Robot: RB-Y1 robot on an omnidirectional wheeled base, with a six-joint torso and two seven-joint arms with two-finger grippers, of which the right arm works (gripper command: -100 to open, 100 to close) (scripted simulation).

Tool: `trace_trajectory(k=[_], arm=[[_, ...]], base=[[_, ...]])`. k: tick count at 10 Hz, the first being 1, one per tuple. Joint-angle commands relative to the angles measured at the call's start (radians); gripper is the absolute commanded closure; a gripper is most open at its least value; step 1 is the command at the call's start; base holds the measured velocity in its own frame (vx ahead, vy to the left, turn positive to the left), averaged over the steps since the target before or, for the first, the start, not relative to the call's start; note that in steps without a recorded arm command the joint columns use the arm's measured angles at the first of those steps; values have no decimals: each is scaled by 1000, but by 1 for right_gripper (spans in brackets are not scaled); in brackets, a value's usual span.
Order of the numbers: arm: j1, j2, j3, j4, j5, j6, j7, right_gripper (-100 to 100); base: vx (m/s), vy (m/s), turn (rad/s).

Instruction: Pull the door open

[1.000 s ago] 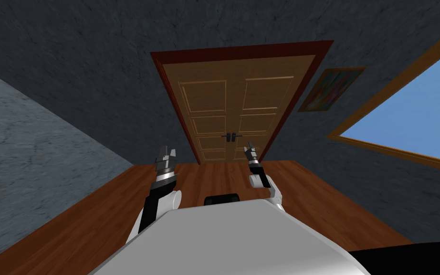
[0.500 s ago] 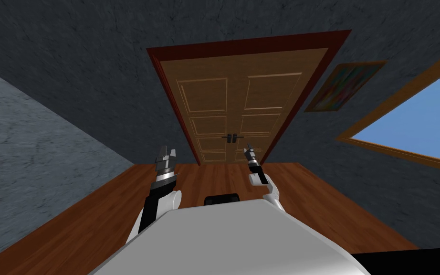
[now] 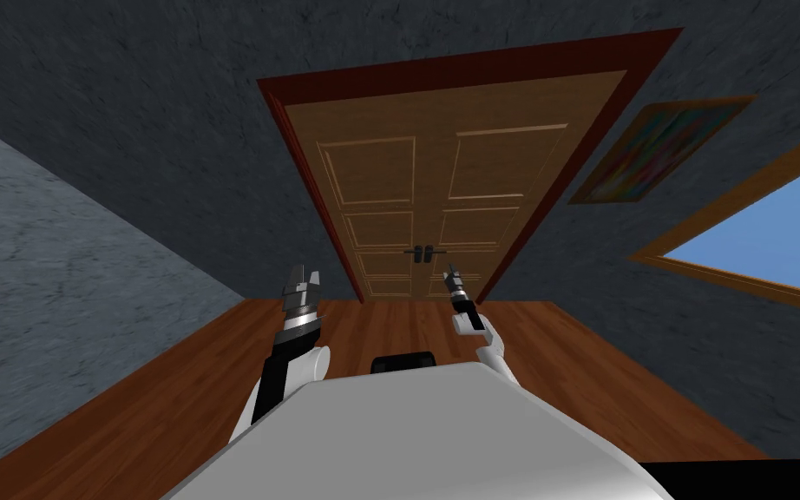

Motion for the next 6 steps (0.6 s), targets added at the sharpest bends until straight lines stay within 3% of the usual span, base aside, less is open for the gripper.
trace_trajectory(k=[1,6], arm=[[-12,-2,-5,32,-1,7,1,-100],[-60,-15,-26,141,-8,26,1,-100]], base=[[98,-32,45],[91,-40,35]])
